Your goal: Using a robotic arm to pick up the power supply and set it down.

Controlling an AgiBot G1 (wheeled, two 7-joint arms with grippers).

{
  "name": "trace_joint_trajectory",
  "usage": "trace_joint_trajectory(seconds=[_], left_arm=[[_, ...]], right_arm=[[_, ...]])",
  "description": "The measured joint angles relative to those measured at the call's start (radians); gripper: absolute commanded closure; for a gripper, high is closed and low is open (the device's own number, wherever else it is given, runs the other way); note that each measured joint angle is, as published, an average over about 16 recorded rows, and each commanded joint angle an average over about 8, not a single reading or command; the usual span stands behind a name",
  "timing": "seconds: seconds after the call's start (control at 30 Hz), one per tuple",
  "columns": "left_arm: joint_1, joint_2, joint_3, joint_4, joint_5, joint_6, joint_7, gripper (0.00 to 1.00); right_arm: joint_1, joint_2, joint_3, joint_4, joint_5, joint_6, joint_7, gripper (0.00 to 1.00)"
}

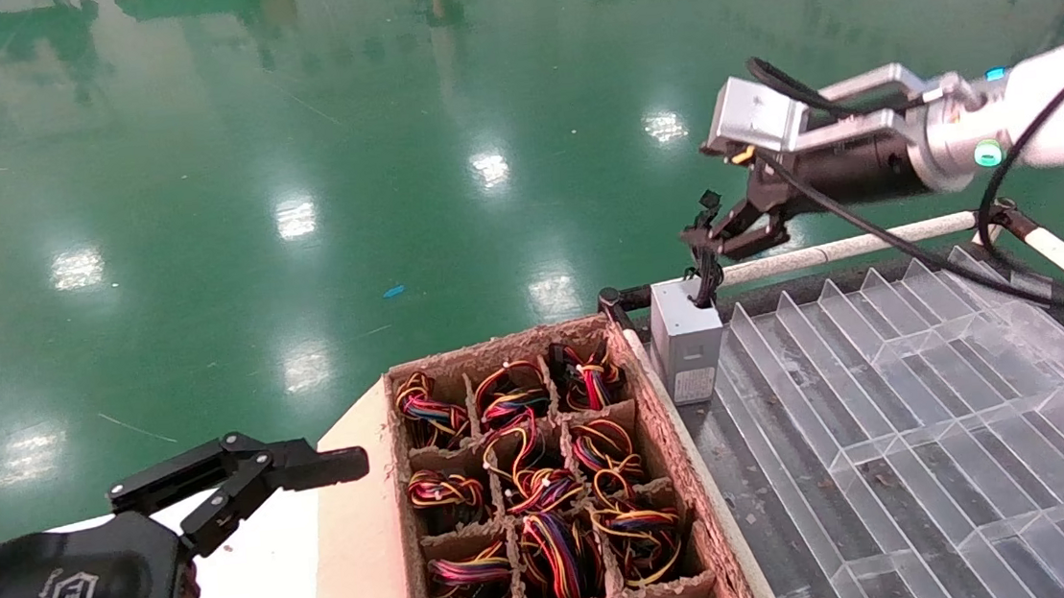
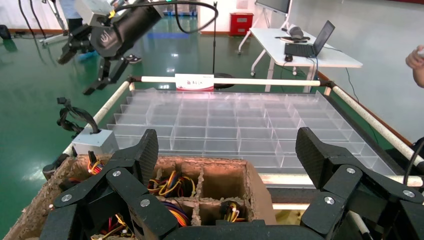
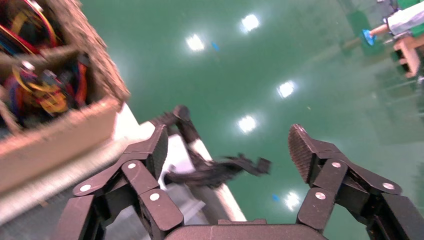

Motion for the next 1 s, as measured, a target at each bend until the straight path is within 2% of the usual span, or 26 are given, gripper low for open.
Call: trace_joint_trajectory(seconds=[1.0], left_arm=[[0.000, 0.000, 0.000, 0.000, 0.000, 0.000, 0.000, 0.00]], right_arm=[[-0.518, 0.299, 0.179, 0.650, 0.501, -0.211, 0.304, 0.00]])
